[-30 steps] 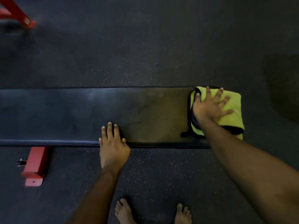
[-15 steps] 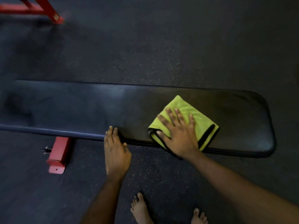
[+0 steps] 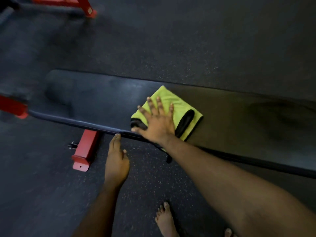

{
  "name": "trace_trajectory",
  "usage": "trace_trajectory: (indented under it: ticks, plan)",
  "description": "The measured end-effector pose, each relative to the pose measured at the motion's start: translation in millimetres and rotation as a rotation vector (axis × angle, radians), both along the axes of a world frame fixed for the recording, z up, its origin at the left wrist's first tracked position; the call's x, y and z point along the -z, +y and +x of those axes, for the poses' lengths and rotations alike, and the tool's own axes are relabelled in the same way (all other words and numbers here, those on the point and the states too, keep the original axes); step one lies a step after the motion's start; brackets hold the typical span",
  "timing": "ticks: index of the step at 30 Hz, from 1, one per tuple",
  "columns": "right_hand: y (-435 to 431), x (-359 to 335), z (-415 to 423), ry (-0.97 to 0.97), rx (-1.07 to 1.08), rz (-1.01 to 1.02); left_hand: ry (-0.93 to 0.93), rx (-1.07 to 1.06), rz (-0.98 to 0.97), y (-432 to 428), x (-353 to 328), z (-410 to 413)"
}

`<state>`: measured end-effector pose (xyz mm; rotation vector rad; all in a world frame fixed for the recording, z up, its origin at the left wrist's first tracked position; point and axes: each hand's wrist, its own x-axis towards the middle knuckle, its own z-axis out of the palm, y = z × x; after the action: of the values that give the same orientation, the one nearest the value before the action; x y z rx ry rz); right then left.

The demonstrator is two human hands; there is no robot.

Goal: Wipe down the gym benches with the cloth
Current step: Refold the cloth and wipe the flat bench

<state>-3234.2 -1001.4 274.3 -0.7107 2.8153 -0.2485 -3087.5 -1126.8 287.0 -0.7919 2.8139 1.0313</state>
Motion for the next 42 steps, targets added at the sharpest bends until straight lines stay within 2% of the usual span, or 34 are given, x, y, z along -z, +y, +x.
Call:
trace_trajectory:
  ticks: [3, 6, 12, 16, 19, 23, 29, 31, 33, 36, 39, 40, 42]
  plan:
    - [-7.5, -7.0, 39.7, 0.043, -0.179, 0.002, -0.017, -0.039, 0.021, -13.8, -18.4, 12.6]
    - [5.1, -17.9, 67.0, -0.023, -0.271, -0.055, -0.025, -0.042, 0.065, -14.3, -43.0, 25.7]
    - [13.8, -78.3, 65.1, -0.242, -0.007, -0.589, -0.037, -0.022, 0.080, -11.9, -100.9, 44.2]
    - [-32.8, -116.6, 51.4, -0.239, -0.018, -0.722, 0.019, -0.072, 0.059, -43.7, -116.5, 37.2]
    - [-83.3, -117.9, 38.7, -0.197, -0.049, -0.753, 0.030, -0.101, 0.033, -83.2, -112.6, 23.7]
    - [-167.8, -93.7, 17.0, -0.117, -0.113, -0.656, 0.036, -0.172, 0.022, -166.4, -92.8, -6.0]
    - [-297.2, -31.6, 17.3, -0.097, -0.372, -0.207, -0.029, -0.226, 0.039, -302.7, -47.8, -36.9]
    - [-330.1, -10.9, 18.6, -0.047, -0.471, -0.036, -0.051, -0.222, 0.045, -340.6, -34.5, -46.1]
    - [-349.5, 0.6, 0.7, 0.033, -0.508, 0.028, -0.065, -0.184, 0.038, -370.0, -23.4, -54.7]
    - [-362.7, 5.9, -64.6, 0.119, -0.408, 0.105, -0.082, -0.113, 0.041, -399.0, -14.6, -64.0]
    - [-364.3, -4.8, -142.4, -0.021, 0.006, 0.090, -0.105, -0.083, 0.070, -415.9, -10.5, -66.4]
    - [-366.5, -7.8, -150.7, -0.052, 0.044, 0.094, -0.108, -0.078, 0.079, -420.9, -9.4, -68.0]
    - [-379.9, -6.5, -126.1, 0.034, -0.144, 0.105, -0.119, -0.071, 0.107, -431.0, -8.3, -68.6]
